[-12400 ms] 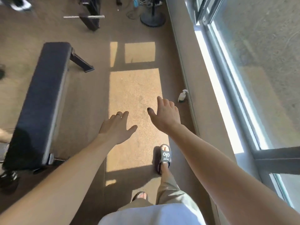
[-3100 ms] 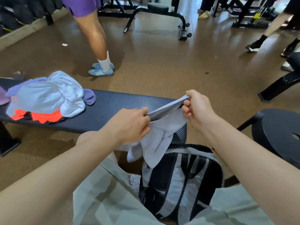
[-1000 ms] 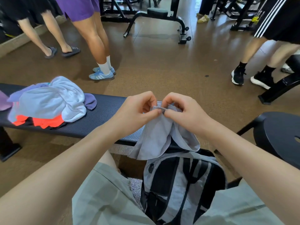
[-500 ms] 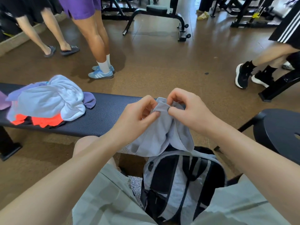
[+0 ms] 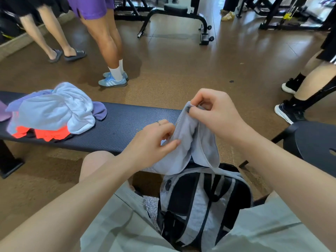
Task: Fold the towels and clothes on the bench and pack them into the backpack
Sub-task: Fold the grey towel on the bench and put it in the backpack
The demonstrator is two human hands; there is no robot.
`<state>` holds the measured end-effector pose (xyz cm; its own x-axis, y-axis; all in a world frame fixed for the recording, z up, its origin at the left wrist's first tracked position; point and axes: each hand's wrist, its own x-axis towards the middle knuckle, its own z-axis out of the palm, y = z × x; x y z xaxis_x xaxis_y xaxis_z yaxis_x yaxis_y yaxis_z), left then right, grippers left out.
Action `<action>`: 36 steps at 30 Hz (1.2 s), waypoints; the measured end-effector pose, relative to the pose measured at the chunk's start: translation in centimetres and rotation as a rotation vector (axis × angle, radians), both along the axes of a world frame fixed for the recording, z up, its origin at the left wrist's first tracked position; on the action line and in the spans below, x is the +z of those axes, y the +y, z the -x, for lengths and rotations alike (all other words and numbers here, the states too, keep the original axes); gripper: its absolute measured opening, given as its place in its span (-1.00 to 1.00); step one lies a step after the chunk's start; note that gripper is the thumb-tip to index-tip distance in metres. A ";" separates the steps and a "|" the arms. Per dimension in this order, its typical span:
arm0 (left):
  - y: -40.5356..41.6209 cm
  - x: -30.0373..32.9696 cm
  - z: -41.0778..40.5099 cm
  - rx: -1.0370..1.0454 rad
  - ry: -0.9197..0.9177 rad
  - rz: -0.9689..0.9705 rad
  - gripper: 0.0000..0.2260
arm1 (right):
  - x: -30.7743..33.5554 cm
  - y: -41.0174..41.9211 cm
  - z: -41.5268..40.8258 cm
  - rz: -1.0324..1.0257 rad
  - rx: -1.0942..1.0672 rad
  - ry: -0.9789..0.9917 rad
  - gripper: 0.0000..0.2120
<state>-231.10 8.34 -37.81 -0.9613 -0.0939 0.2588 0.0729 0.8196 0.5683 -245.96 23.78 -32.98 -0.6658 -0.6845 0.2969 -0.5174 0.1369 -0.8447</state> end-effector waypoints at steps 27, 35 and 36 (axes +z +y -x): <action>-9.6 4.9 -1.1 0.244 0.168 0.355 -0.69 | 0.5 3.3 6.4 0.103 -0.492 -0.267 -0.88; -11.3 6.6 -1.5 0.177 0.155 0.349 -0.84 | 1.3 3.6 6.6 0.033 -0.428 -0.203 -0.74; -11.3 6.6 -1.6 0.178 0.152 0.358 -0.84 | 1.4 3.6 6.6 0.002 -0.415 -0.187 -0.75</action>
<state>-229.51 -2.97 -31.22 -0.8865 -0.1337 0.4429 -0.0267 0.9705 0.2395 -252.61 27.41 -31.60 -0.9259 -0.3481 0.1469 -0.2581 0.2987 -0.9188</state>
